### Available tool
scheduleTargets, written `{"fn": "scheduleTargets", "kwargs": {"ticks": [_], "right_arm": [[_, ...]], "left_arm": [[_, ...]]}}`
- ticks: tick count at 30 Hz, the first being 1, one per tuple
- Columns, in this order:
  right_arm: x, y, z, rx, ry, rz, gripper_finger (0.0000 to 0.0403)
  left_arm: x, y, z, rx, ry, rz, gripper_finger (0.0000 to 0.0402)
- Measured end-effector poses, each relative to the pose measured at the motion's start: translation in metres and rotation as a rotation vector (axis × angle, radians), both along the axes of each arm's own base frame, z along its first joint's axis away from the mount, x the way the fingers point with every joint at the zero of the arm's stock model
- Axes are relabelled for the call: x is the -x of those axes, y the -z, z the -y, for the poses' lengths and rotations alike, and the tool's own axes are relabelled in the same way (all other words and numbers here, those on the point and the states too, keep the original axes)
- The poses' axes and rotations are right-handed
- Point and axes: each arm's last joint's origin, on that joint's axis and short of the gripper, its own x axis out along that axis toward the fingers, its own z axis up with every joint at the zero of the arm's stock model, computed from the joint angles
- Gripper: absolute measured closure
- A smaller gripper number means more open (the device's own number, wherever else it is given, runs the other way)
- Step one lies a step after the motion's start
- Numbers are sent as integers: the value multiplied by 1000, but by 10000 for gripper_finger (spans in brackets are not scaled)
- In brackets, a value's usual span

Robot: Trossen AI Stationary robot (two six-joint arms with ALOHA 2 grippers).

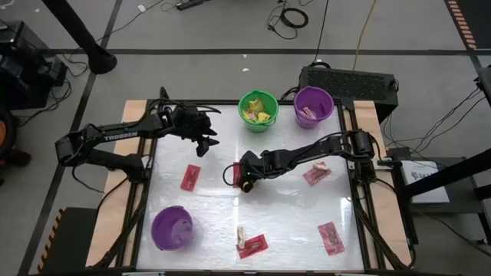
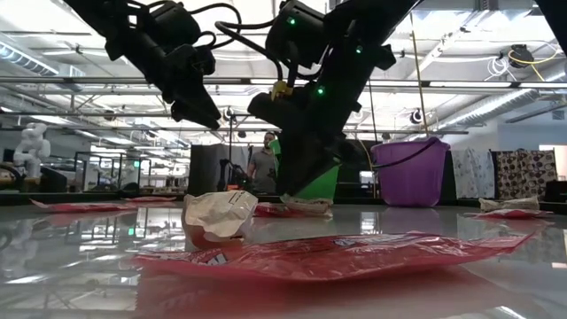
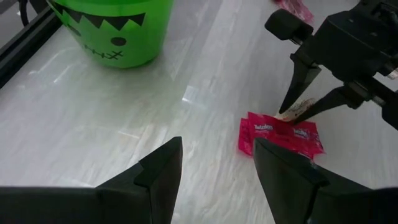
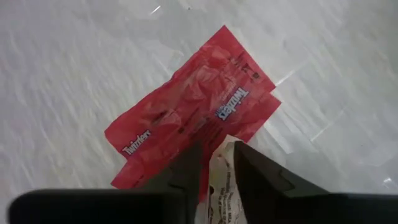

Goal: Sort candy by brand, put in halloween buckets
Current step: Put the light brown chocolate bar into the top violet bucket

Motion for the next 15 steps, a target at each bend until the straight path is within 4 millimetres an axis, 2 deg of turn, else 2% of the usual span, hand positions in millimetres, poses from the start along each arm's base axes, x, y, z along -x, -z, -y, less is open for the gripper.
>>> {"fn": "scheduleTargets", "kwargs": {"ticks": [5, 8, 11, 15], "right_arm": [[0, 0, 0, -6, 12, -4, 268], [2, 1, 0, -9, 21, -18, 258], [2, 7, 2, -19, 30, -44, 269], [-1, 16, 1, -46, 25, -52, 304]], "left_arm": [[-2, -2, -1, -13, 0, 25, 198], [-2, -3, -1, -20, 0, 38, 198], [-3, -4, -2, -25, 0, 47, 198], [-3, -4, -2, -25, 0, 47, 198]]}}
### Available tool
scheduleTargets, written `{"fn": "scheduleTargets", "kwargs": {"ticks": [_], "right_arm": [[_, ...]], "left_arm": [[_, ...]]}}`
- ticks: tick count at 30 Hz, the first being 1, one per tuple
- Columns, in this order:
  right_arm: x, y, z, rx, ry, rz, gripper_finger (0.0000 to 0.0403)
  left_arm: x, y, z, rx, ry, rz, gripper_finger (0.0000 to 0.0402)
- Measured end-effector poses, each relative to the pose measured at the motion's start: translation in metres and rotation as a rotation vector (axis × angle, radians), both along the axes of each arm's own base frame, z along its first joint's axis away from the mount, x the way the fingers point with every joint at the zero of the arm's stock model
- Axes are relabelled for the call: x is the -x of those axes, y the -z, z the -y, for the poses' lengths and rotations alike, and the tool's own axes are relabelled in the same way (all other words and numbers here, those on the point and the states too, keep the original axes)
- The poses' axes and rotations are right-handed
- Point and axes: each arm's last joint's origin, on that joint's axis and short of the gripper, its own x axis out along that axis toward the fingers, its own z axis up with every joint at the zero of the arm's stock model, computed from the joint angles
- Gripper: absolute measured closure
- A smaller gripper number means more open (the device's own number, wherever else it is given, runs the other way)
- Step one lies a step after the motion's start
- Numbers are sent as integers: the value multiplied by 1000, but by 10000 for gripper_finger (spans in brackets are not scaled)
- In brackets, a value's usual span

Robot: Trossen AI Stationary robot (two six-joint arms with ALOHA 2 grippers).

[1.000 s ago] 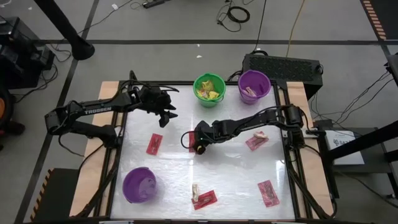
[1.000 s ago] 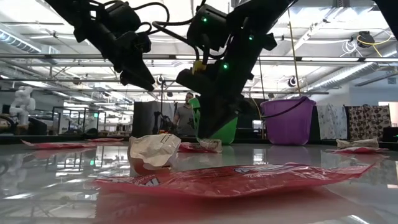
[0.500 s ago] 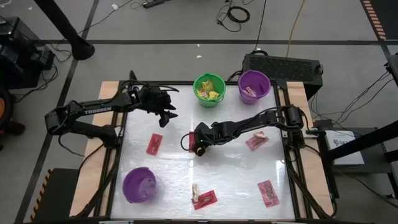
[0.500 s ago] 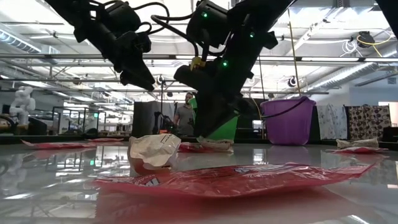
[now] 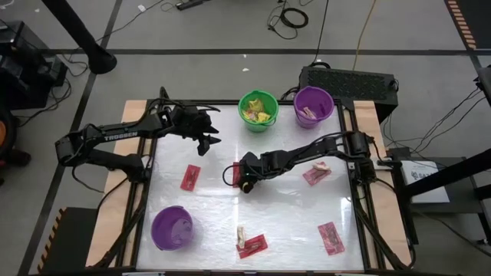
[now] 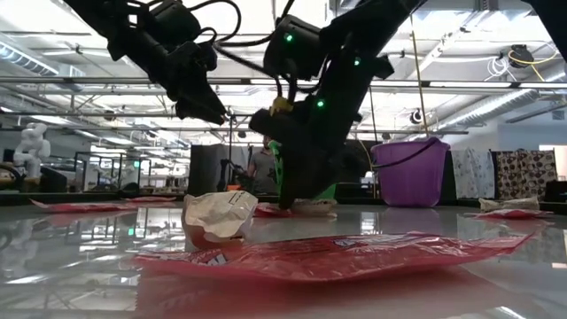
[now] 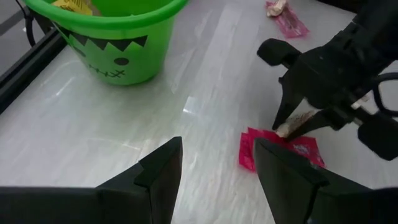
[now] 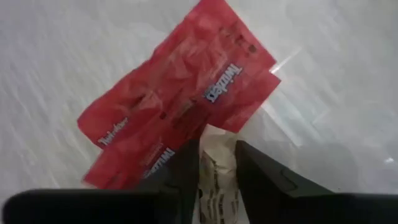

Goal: Sort candy by brand, put in halloween buckets
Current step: Put the light brown chocolate bar into the top violet bucket

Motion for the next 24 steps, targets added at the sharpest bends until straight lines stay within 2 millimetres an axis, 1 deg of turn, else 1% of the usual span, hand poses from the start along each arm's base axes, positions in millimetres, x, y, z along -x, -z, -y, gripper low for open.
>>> {"fn": "scheduleTargets", "kwargs": {"ticks": [4, 7, 11, 15, 17, 20, 24], "right_arm": [[-1, 0, 2, 1, 1, 13, 357], [0, -7, 6, -4, 12, 28, 393], [3, -22, 13, -9, 38, 55, 400], [11, -48, 13, -3, 46, 90, 402], [21, -63, 13, -2, 44, 79, 403], [41, -92, 17, 15, 54, 61, 403], [77, -136, 31, 146, 152, 71, 403]], "left_arm": [[0, 0, 0, 0, 0, -1, 198], [0, 0, 0, 1, 0, -1, 198], [0, 0, 0, 1, 0, -2, 198], [0, 0, 0, 1, 0, -1, 198], [0, 0, 0, 2, 0, -3, 198], [0, 0, 0, 2, 0, -4, 198], [0, 0, 0, -5, 2, 4, 198]]}}
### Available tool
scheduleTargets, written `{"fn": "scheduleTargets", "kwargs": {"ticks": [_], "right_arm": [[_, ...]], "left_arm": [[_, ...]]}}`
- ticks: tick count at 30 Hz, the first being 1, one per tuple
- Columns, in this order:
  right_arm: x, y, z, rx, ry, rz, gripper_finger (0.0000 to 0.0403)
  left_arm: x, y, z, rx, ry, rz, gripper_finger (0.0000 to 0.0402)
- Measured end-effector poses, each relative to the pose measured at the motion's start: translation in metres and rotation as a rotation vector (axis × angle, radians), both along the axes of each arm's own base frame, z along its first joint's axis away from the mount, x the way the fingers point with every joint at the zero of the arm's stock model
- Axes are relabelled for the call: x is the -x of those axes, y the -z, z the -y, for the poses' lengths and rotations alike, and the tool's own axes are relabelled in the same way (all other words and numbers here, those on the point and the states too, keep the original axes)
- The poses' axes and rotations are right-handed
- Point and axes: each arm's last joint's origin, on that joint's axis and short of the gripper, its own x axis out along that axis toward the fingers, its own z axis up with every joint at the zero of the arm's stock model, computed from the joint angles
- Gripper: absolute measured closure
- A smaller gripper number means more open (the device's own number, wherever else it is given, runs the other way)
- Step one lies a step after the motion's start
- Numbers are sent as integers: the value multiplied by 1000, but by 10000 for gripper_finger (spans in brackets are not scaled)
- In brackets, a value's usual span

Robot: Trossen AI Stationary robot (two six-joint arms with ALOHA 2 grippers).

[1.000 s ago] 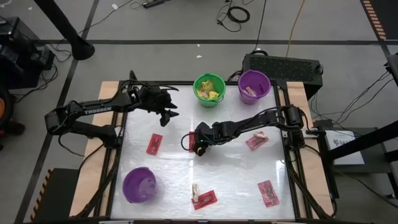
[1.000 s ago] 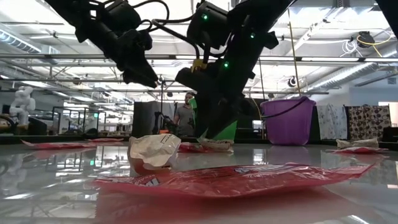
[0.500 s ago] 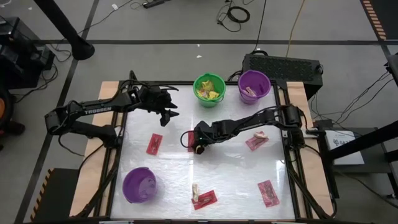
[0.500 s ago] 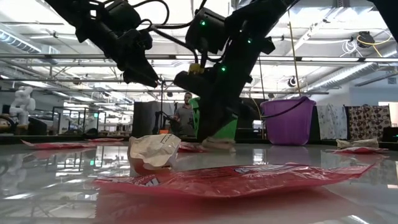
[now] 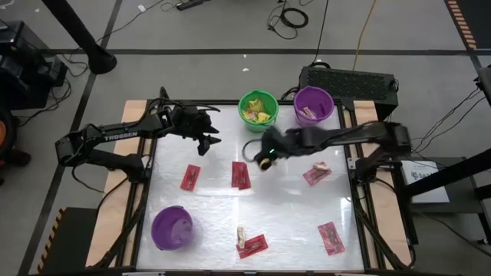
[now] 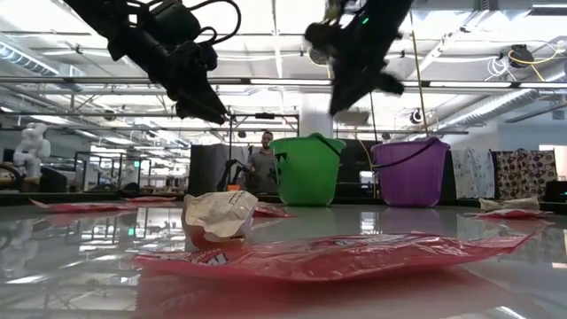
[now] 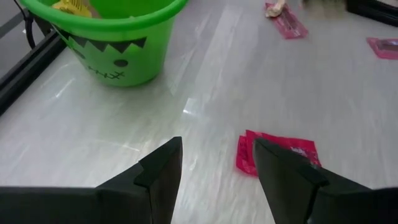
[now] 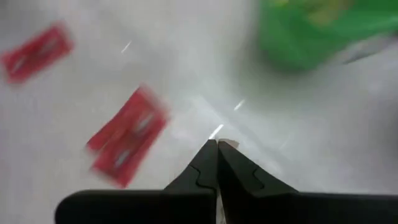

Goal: Sort candy by brand, put in halloween buckets
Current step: Put the light brown chocolate bar into the top violet bucket

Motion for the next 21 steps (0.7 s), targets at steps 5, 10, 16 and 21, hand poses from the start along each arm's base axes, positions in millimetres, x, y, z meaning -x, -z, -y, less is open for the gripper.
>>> {"fn": "scheduleTargets", "kwargs": {"ticks": [5, 10, 16, 21], "right_arm": [[49, -40, 26, 246, 247, -25, 402], [84, -57, 60, 397, 454, -94, 402], [101, -52, 104, 436, 463, -286, 402], [108, -42, 132, 434, 456, -426, 403]], "left_arm": [[-3, -4, -1, -26, 0, 46, 198], [-5, -8, -3, -44, -6, 88, 198], [-5, -7, -3, -47, -20, 81, 198], [-4, -7, -3, 17, -67, 86, 198]]}}
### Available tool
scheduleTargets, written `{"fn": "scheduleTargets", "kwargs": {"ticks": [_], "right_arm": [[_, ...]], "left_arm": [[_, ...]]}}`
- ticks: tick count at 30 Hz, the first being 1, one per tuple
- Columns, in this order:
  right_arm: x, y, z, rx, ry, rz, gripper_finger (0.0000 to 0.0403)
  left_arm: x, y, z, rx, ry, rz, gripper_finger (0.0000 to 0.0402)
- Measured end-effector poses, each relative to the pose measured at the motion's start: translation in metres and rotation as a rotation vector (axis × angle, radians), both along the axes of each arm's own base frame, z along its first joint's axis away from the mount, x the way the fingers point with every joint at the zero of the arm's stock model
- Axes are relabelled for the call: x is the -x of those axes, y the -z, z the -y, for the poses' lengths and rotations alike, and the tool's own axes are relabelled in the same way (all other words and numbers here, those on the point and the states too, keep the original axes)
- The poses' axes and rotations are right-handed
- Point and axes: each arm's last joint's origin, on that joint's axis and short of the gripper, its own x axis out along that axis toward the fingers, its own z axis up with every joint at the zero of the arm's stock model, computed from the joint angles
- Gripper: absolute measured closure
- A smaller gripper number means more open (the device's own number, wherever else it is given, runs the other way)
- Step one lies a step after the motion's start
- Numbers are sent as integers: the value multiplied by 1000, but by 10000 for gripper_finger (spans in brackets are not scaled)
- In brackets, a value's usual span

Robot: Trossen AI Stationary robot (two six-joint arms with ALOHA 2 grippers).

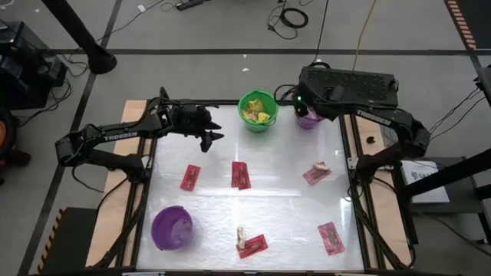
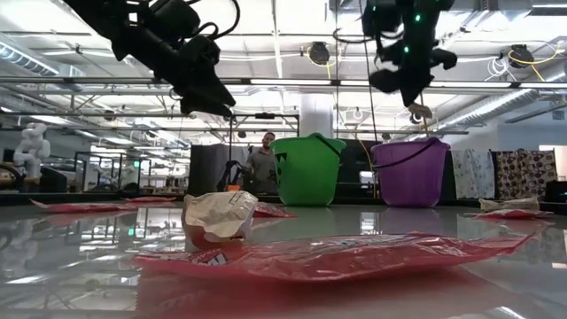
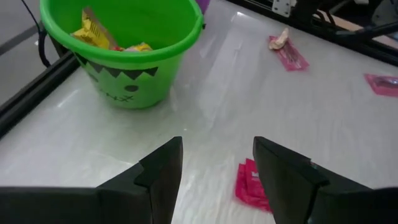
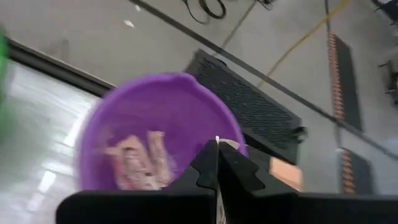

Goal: Sort candy by brand, put in halloween buckets
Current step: Put the light brown chocolate bar into the top violet bucket

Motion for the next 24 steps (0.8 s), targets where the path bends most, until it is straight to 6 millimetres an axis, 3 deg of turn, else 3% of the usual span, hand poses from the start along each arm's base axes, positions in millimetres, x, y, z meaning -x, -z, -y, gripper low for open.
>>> {"fn": "scheduleTargets", "kwargs": {"ticks": [6, 12, 20, 24], "right_arm": [[-1, 16, 29, -41, -20, -131, 387], [0, 26, 52, -100, -54, -118, 351], [6, 19, 60, -82, -125, -145, 303], [3, 21, 58, -152, -224, -115, 292]], "left_arm": [[0, 0, -1, 31, -45, 2, 198], [1, 0, -3, 43, -150, -3, 198], [1, 0, -5, 150, -300, 21, 198], [2, 0, -6, 241, -388, 47, 198]]}}
